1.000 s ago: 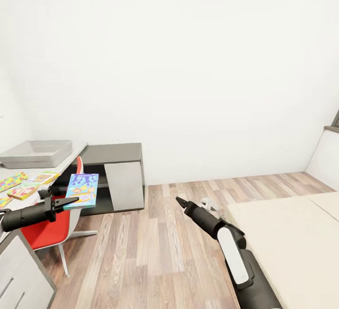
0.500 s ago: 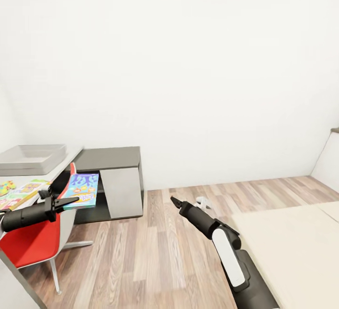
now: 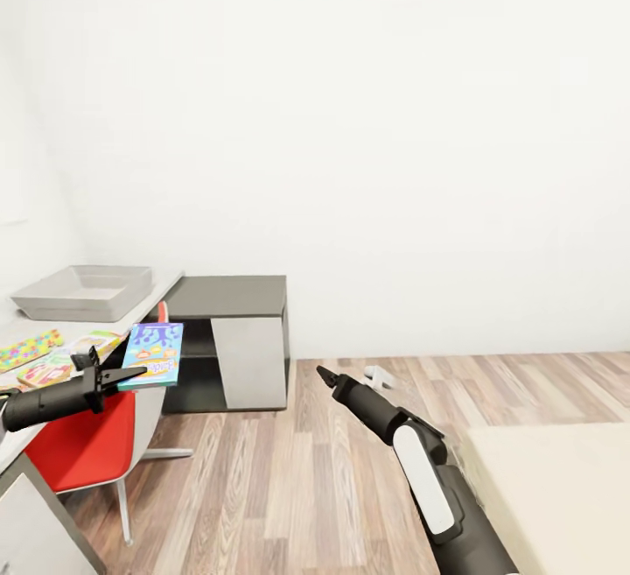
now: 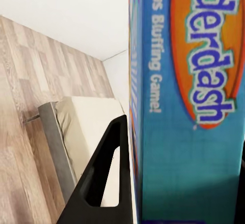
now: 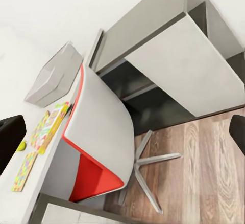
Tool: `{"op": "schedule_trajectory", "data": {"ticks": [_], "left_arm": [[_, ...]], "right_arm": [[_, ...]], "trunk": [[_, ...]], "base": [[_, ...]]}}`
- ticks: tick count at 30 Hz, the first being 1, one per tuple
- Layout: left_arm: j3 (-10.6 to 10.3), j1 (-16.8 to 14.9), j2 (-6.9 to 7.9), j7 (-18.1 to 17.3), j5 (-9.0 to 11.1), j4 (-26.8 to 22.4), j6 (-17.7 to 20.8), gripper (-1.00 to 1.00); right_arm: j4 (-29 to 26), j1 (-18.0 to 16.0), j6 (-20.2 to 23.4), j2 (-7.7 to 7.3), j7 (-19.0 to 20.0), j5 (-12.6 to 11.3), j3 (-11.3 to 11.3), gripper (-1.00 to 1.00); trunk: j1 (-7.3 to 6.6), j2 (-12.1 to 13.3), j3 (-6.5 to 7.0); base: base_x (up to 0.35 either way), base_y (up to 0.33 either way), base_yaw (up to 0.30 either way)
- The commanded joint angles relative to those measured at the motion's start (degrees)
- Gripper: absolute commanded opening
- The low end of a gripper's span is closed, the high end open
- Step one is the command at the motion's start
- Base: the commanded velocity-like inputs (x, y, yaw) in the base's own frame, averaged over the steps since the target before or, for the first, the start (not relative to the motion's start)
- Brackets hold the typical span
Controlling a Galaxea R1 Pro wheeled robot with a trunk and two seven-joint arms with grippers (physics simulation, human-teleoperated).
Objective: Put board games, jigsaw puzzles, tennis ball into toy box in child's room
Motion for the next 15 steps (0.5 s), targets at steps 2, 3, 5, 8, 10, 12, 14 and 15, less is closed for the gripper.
{"op": "schedule_trajectory", "data": {"ticks": [2,3,5,8,10,12,14,15], "left_arm": [[0.05,-0.06,0.04,-0.26,0.07,0.00,0.58,-1.00],[0.09,-0.06,0.05,-0.26,0.07,-0.02,0.62,-1.00],[0.12,-0.06,0.07,-0.26,0.07,-0.01,0.67,-1.00],[0.14,-0.06,0.07,-0.26,0.03,-0.01,0.69,-1.00],[0.14,-0.06,0.07,-0.26,0.01,-0.01,0.70,-1.00],[0.19,-0.06,0.07,-0.26,0.00,-0.01,0.70,-1.00],[0.12,-0.06,0.07,-0.26,-0.01,-0.02,0.70,-1.00],[0.04,-0.06,0.07,-0.26,-0.01,-0.01,0.70,-1.00]], "right_arm": [[-0.01,-0.04,0.17,-0.01,0.08,-0.12,-0.05,1.00],[0.01,-0.04,0.14,-0.02,0.08,-0.12,-0.05,1.00],[0.03,-0.04,0.11,-0.02,0.10,-0.09,-0.09,1.00],[-0.05,-0.04,0.10,-0.06,0.15,-0.16,-0.17,1.00],[0.00,-0.04,0.10,-0.04,0.16,-0.15,-0.19,1.00],[0.01,-0.05,0.10,-0.05,0.17,-0.13,-0.20,1.00],[-0.20,-0.04,0.10,-0.09,0.17,-0.17,-0.24,1.00],[-0.27,-0.04,0.10,-0.10,0.17,-0.18,-0.26,1.00]], "trunk": [[-0.20,0.32,0.09],[-0.42,0.72,0.27],[-0.86,1.53,0.63],[-1.52,2.73,1.17],[-1.96,3.53,1.52],[-2.40,4.33,1.88],[-2.84,5.14,2.24],[-3.06,5.54,2.42]], "base": [[0.016,0.000,0.287],[0.008,0.000,0.287],[0.004,0.000,0.222],[0.001,0.000,0.079],[0.000,0.000,0.025],[0.000,0.000,0.010],[0.000,0.000,0.004],[0.000,0.000,0.002]]}}
